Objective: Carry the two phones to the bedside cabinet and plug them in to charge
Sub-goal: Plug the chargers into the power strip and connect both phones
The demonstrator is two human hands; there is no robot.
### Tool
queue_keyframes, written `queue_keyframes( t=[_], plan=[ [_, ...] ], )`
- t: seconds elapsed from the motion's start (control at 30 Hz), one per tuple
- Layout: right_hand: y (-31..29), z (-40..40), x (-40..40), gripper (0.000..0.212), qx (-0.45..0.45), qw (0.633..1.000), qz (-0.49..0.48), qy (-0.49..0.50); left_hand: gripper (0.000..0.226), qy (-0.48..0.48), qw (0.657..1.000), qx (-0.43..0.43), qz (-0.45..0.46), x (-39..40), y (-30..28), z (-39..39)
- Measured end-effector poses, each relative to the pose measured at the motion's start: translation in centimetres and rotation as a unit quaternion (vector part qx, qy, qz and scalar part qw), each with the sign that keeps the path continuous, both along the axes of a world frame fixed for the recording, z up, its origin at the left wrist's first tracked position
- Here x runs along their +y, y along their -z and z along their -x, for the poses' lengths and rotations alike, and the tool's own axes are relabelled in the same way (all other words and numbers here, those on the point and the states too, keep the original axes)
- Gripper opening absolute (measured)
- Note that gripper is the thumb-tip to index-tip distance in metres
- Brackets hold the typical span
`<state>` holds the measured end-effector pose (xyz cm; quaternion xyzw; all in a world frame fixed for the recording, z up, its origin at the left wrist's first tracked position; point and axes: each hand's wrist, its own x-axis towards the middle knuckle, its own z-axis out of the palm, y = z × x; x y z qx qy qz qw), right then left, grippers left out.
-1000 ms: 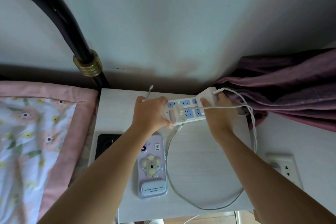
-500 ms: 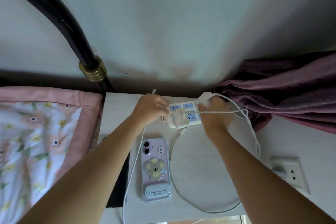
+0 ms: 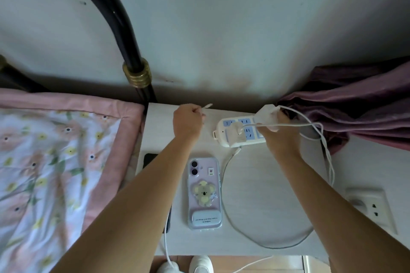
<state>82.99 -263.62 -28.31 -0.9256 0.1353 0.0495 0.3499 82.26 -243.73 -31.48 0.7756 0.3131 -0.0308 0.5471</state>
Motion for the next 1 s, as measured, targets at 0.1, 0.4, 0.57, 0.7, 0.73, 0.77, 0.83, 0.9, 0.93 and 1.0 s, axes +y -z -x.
queue_keyframes(
  t=[0.1,0.4,0.57,0.7,0.73,0.77,0.83,0.9,0.93,1.0],
  plan=[
    [-0.2,4.1,0.1,0.041,-0.051,0.991,-0.077,0.098,0.027,-0.019,0.998,-0.014,0.059,-0.1,-1.2,1.9],
    [-0.3,15.6,4.7,0.022,0.174,0.889,-0.388,0.169,0.022,-0.03,0.942,0.047,0.332,-3.2,-1.4,14.6],
    [-0.5,15.7,6.7,0.019,0.162,0.902,-0.382,0.117,0.02,-0.005,0.944,0.053,0.326,-3.8,-1.2,17.9],
    [-0.1,15.6,7.4,0.011,0.175,0.923,-0.334,0.081,0.025,-0.014,0.951,0.046,0.305,-3.2,-1.5,18.6],
    [0.0,15.6,7.6,0.008,0.182,0.923,-0.33,0.075,0.027,-0.016,0.955,0.044,0.294,-3.0,-1.5,18.7],
    [0.1,15.8,7.8,0.006,0.19,0.923,-0.328,0.067,0.026,-0.019,0.955,0.037,0.293,-2.8,-1.5,18.7],
    [0.3,16.2,8.1,0.008,0.187,0.929,-0.316,0.036,0.02,-0.027,0.952,0.018,0.304,-2.4,-1.4,18.7],
    [0.4,16.8,8.4,0.01,0.166,0.944,-0.284,-0.007,0.013,-0.038,0.952,0.0,0.305,-2.1,-1.3,18.9],
    [0.3,17.2,8.6,0.015,0.16,0.948,-0.274,-0.027,0.012,-0.046,0.952,-0.003,0.302,-2.0,-1.3,19.2],
    [0.3,18.2,8.7,0.031,0.16,0.947,-0.27,-0.061,0.015,-0.062,0.958,0.0,0.28,-2.0,-1.1,20.2]
  ],
)
